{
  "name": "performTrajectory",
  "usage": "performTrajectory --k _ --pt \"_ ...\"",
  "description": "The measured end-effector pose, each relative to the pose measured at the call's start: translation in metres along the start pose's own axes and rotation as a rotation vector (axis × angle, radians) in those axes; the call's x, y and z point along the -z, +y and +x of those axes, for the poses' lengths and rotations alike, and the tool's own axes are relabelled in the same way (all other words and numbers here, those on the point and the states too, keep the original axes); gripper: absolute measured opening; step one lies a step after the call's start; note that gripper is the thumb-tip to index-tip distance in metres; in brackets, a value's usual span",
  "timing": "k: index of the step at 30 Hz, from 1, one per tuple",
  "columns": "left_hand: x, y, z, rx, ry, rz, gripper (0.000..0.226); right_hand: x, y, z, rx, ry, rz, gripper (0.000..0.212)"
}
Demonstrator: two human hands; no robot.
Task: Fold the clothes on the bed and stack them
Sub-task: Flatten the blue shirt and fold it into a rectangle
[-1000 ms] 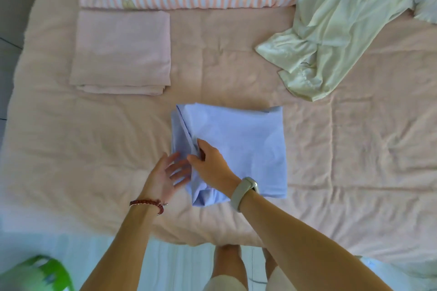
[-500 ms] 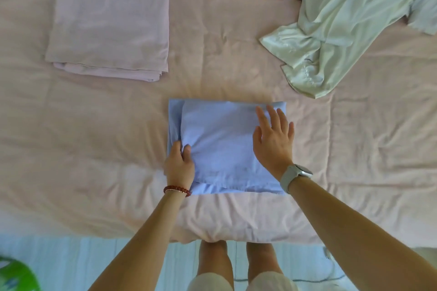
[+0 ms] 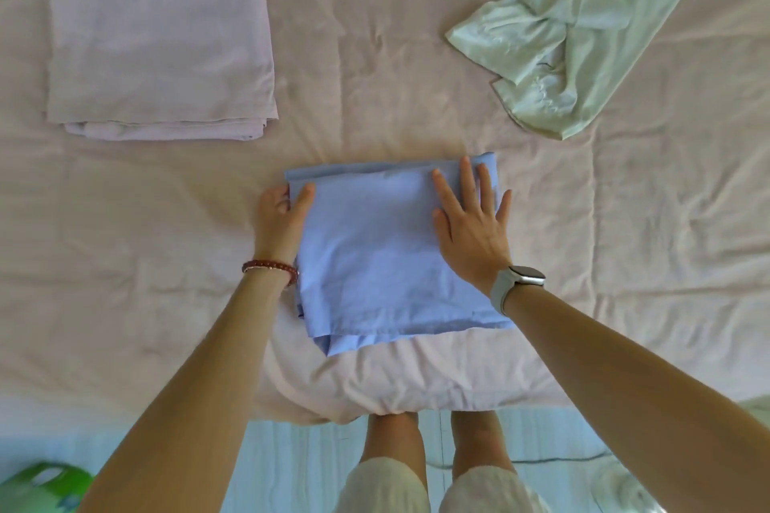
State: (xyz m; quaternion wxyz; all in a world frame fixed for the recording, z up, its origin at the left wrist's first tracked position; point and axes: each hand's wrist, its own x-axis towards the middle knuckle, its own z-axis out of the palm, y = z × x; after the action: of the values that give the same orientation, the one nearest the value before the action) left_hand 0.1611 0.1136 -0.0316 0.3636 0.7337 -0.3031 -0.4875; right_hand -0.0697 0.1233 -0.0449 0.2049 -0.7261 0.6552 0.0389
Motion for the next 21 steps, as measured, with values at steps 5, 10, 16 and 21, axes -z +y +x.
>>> performTrajectory --k 5,10,16,21 --pt "-0.015 0.000 0.033 -0.068 0.252 0.160 0.009 -0.010 0.018 -0.016 -0.125 -0.093 0.003 0.055" --pt "-0.018 -0.001 0.038 -0.043 0.398 0.258 0.012 -0.013 0.026 -0.020 -0.146 -0.113 -0.029 0.058" --pt "-0.042 -0.023 -0.022 -0.695 0.083 0.975 0.047 -0.024 0.030 -0.075 -0.095 -0.001 0.139 0.069" --pt "-0.044 -0.071 -0.056 -0.593 -0.160 1.288 0.063 -0.043 0.048 -0.138 -0.220 -0.219 0.113 0.085"
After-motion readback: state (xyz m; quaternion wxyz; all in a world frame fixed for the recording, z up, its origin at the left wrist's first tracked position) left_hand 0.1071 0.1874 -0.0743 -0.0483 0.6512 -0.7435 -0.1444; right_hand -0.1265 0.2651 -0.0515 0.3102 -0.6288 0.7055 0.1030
